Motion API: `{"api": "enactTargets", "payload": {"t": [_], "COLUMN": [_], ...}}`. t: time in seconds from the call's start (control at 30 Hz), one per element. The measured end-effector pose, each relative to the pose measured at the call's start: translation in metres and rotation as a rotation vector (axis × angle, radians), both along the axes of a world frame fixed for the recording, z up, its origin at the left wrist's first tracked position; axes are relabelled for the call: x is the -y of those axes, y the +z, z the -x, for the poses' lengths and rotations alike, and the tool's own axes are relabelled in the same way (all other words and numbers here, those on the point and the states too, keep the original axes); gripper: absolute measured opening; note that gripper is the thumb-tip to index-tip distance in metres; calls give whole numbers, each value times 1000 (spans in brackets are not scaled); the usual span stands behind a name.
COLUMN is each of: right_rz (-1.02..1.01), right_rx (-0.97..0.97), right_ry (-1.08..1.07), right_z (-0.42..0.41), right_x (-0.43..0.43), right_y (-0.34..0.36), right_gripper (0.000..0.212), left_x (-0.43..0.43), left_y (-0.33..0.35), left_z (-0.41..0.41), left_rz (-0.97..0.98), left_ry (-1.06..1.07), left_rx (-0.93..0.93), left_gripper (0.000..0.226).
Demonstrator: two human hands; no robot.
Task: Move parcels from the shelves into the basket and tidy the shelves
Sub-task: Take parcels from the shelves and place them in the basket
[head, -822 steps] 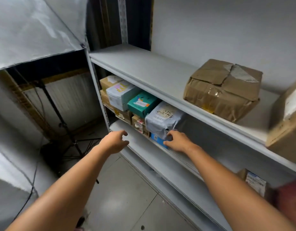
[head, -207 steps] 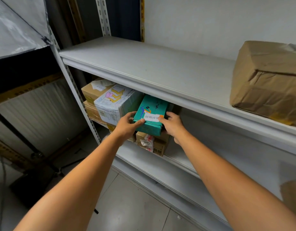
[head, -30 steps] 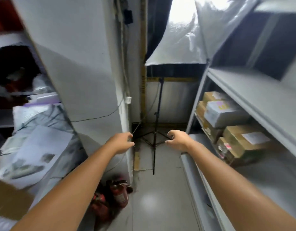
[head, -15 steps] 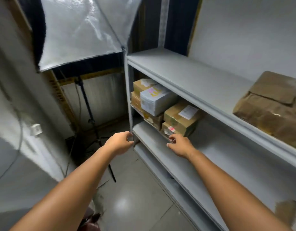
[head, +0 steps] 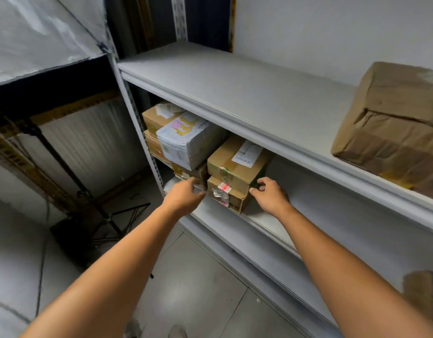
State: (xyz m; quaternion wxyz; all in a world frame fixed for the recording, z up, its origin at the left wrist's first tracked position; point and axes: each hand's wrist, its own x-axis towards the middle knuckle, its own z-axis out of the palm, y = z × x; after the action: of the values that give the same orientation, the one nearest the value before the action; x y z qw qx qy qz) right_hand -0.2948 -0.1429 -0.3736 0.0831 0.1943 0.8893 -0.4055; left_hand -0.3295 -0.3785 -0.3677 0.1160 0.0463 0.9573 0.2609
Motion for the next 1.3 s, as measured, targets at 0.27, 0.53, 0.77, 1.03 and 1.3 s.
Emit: {"api": "enactTargets", "payload": {"t": [0.27, 0.53, 0.77, 1.03, 1.3], "right_rz": [107, 359, 421, 369, 366], "right_rx": [-98, -168, -178, -138, -55], "right_ry": [-202, -332, -389, -385, -324], "right_z": [49, 68, 65, 52, 46], "right_x": [-8, -5, -8, -16, -8], "right_y": [-44, -75, -73, -75, -67], "right_gripper": [66, 90, 77, 73, 72], "left_x": [-35, -49, -40, -35, -28], "left_y": [-43, -75, -70, -70, -58], "left_z": [75, 109, 117, 100, 92], "left_rz": [-232, -358, -344, -452, -576], "left_ry": [-35, -24, -70, -26, 16], "left_rx": [-94, -79, 1, 62, 264], "left_gripper": [60, 83, 101, 67, 71]}}
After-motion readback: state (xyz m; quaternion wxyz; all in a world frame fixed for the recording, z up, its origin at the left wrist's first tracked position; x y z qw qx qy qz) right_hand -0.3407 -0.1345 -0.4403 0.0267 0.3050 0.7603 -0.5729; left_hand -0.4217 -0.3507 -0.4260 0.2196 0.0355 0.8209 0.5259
